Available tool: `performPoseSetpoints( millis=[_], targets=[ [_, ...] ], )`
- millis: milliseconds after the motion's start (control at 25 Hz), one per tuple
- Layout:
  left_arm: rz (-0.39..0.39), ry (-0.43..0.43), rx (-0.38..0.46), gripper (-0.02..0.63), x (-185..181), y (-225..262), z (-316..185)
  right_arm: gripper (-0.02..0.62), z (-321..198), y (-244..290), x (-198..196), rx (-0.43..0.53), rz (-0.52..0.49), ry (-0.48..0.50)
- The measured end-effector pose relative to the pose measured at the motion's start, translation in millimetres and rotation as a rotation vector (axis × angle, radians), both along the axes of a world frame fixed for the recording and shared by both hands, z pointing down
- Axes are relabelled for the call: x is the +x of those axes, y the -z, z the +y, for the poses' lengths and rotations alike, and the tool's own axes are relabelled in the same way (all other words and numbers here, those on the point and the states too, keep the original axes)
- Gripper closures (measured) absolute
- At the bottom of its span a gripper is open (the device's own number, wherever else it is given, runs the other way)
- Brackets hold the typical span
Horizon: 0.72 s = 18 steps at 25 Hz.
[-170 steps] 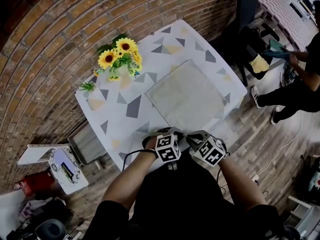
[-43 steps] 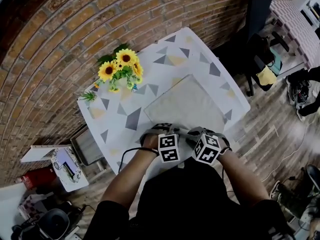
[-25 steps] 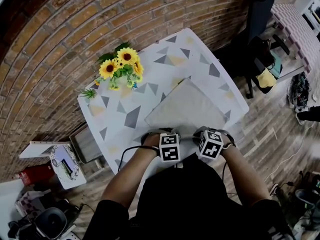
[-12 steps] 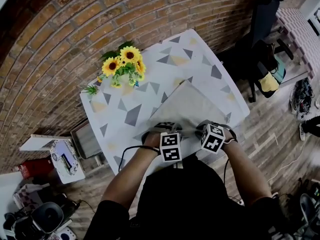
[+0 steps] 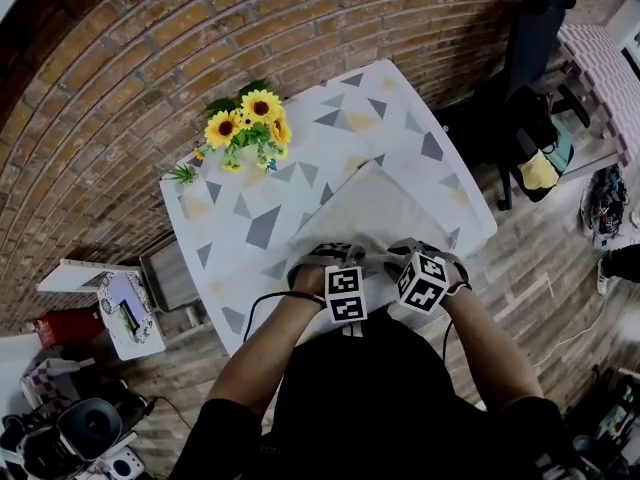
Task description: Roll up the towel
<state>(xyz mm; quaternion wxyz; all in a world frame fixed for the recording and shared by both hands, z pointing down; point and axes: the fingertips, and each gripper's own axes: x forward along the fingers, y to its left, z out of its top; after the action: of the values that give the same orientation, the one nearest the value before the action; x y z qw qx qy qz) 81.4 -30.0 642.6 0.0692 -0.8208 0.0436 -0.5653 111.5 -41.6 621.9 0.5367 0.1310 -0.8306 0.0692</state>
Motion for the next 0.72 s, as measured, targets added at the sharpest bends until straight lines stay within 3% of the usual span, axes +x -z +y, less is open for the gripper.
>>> performPoseSetpoints(
  millis=[120,360,560,720],
  targets=[
    [0.005,0.028,-0.027,0.445,-0.6,-1.1,-3.1,0.459,16.9,-1.8,-6.1,0.001,-0.014,0.069],
    [0.013,0.073,-0.123,0.465,-1.8,-1.5,-5.4,0.426,21.1,-16.0,-10.6,0.025,0.014,0.104],
    [0.004,0.068,-0.065,0.435,0.7,9.0,-12.0,0.440,7.5,-21.5,-4.4,0.042,0.045,0.126],
    [-0.020,0.059,-0.044,0.403,5.7,7.2,-9.6,0.477,3.8,-19.8,-4.4,-0.021,0.005,0.118]
  ],
)
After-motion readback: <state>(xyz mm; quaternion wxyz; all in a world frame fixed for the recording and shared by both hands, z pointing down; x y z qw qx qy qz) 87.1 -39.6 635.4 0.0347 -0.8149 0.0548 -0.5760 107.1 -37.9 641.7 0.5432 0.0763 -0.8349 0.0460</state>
